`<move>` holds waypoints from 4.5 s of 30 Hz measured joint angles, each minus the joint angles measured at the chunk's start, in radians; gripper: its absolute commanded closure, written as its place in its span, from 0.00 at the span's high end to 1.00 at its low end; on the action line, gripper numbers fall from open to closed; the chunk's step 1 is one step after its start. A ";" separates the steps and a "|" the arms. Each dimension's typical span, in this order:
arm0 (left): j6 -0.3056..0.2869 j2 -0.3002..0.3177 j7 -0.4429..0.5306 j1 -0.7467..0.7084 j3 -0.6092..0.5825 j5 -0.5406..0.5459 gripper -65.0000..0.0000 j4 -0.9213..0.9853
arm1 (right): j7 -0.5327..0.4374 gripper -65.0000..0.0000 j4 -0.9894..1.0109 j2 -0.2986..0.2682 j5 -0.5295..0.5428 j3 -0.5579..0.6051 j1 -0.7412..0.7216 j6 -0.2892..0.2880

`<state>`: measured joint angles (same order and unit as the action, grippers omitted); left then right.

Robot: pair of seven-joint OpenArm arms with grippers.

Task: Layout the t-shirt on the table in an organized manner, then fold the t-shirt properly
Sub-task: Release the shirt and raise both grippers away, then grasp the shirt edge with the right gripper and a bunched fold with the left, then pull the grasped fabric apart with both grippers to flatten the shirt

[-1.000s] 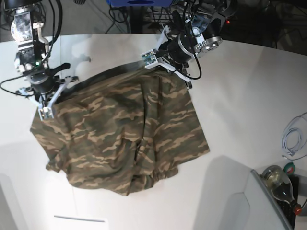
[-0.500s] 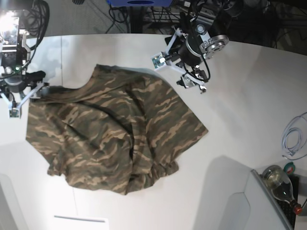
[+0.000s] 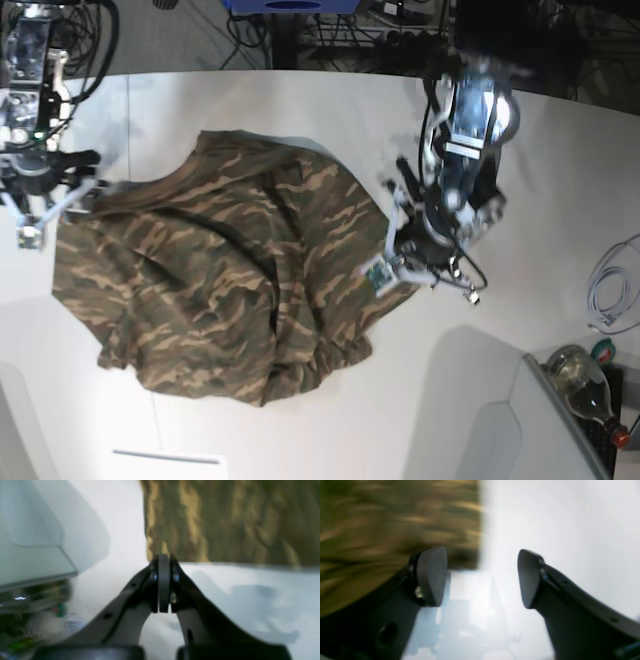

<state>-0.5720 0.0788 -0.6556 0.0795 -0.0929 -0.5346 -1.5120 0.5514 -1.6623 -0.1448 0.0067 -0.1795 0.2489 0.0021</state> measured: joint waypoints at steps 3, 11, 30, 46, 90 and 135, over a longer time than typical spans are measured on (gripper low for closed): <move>0.000 -0.010 0.044 0.086 0.002 0.061 0.00 0.166 | -0.058 0.20 0.030 0.013 0.005 0.128 -0.046 -0.005; 0.171 0.003 0.228 0.036 -0.005 0.061 0.00 0.369 | -0.048 0.02 0.284 0.042 0.000 0.225 -0.154 -0.003; 0.153 0.041 0.090 -0.401 -0.048 0.063 0.00 -0.297 | -0.052 0.02 0.613 -0.066 -0.008 0.087 -0.367 -0.008; 0.153 0.051 -0.029 -0.240 0.616 0.069 0.00 -0.218 | -0.039 0.79 0.014 -0.004 -0.008 0.723 -0.087 0.000; 0.157 0.083 0.092 -0.141 0.186 0.826 0.90 0.074 | -0.038 0.00 -0.146 -0.143 -0.011 0.721 0.143 0.129; 0.311 -0.126 0.502 0.350 -0.106 1.014 0.00 0.969 | -0.050 0.00 -0.210 -0.258 -0.007 0.637 0.265 0.122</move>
<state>-0.2607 -0.0471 -0.1539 0.4297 -0.1986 0.4793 -0.5426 0.5014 -1.8725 -0.4030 -0.0002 0.4580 0.5140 0.1238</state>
